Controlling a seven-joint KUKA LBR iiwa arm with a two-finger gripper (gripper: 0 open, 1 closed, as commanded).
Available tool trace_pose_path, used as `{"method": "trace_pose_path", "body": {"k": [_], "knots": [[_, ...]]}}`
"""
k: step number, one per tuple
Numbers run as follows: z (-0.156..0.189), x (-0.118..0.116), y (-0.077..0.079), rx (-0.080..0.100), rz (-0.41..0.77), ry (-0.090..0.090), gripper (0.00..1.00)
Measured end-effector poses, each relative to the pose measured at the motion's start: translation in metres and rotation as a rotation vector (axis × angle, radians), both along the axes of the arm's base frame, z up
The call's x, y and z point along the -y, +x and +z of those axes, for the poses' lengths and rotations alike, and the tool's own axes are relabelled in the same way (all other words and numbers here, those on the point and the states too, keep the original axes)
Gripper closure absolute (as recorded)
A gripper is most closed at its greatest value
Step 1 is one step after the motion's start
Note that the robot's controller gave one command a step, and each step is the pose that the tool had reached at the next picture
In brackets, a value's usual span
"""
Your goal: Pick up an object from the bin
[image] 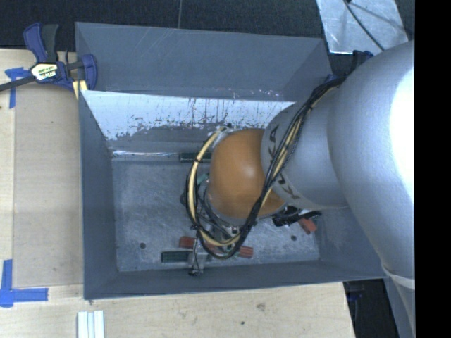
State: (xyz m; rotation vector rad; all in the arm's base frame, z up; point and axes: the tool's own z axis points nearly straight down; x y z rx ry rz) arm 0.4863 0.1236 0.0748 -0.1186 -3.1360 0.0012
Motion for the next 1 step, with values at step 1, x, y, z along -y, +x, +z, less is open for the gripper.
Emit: {"method": "trace_pose_path", "body": {"k": [1], "knots": [[0.0057, -0.0004, 0.0023, 0.006, -0.001, 0.003, 1.00]]}}
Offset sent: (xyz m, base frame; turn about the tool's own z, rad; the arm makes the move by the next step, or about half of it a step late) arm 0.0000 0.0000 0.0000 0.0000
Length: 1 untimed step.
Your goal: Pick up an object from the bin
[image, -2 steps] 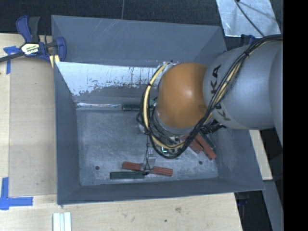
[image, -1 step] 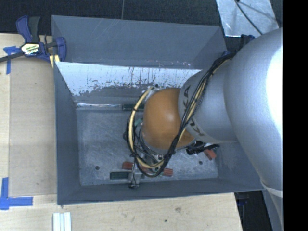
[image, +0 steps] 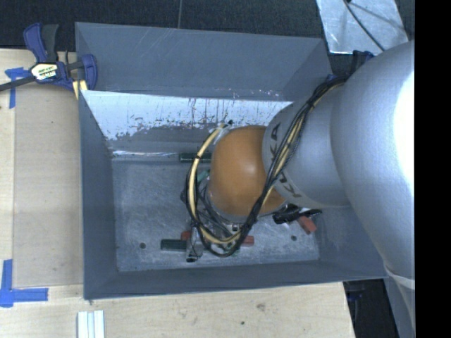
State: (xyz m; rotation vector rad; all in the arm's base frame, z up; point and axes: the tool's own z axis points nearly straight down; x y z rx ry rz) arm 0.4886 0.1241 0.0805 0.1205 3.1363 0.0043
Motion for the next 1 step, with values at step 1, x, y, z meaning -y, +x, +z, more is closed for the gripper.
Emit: {"method": "trace_pose_path", "body": {"k": [1], "knots": [[0.1154, -0.0328, 0.0313, 0.008, 0.358, -0.002, 1.00]]}}
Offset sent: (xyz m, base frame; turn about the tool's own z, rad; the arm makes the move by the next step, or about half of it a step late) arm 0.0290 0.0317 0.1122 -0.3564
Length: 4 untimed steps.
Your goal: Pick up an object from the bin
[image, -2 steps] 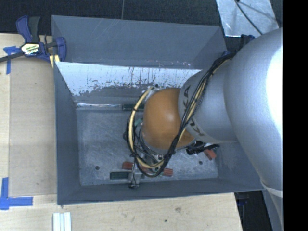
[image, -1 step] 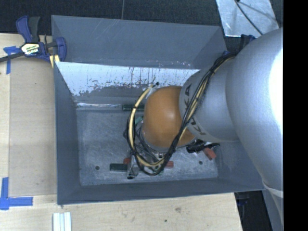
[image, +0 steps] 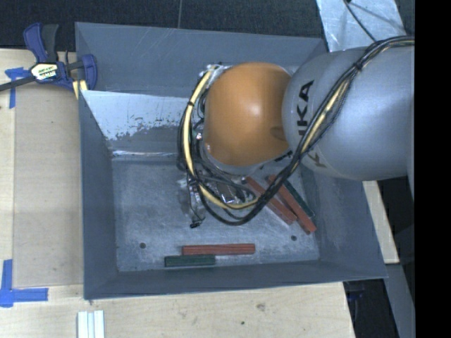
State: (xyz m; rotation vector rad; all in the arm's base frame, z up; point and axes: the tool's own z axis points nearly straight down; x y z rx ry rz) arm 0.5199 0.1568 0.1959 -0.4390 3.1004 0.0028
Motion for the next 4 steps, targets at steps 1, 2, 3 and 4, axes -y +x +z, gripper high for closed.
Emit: {"method": "trace_pose_path", "body": {"k": [1, 2, 3, 4], "knots": [[-0.055, 0.029, -0.013, -0.013, -0.346, -0.003, 1.00], [-0.054, 0.028, -0.012, -0.009, -0.345, -0.001, 0.00], [-0.113, 0.032, 0.041, -0.008, -0.448, 0.000, 0.00], [-0.126, 0.058, 0.088, -0.008, -0.416, 0.000, 0.00]]}}
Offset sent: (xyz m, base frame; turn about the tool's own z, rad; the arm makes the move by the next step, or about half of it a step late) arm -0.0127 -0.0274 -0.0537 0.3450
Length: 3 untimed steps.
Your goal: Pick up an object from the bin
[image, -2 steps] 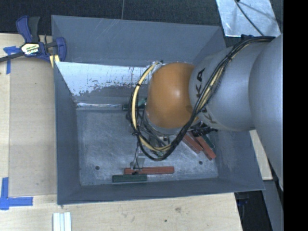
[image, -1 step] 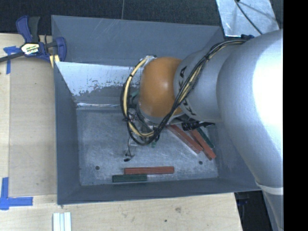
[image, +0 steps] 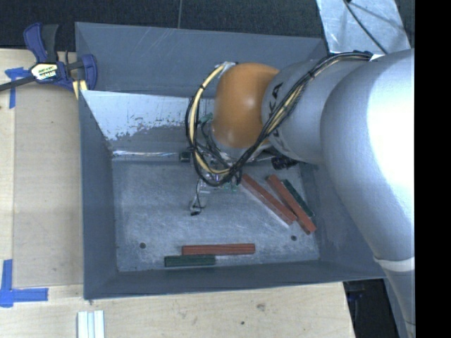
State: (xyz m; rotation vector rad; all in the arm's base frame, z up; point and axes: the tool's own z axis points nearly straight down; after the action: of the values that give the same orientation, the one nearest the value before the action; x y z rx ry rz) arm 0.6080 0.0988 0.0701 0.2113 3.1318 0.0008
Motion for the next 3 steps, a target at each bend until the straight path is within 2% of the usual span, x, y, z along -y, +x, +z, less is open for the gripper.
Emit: {"method": "trace_pose_path", "body": {"k": [1, 2, 3], "knots": [[0.0064, -0.0015, 0.0041, 0.020, 0.000, 0.003, 1.00], [0.0011, -0.0011, -0.0008, 0.002, 0.001, 0.000, 0.00], [0.0064, -0.0014, 0.0041, 0.020, 0.000, 0.002, 1.00]]}}
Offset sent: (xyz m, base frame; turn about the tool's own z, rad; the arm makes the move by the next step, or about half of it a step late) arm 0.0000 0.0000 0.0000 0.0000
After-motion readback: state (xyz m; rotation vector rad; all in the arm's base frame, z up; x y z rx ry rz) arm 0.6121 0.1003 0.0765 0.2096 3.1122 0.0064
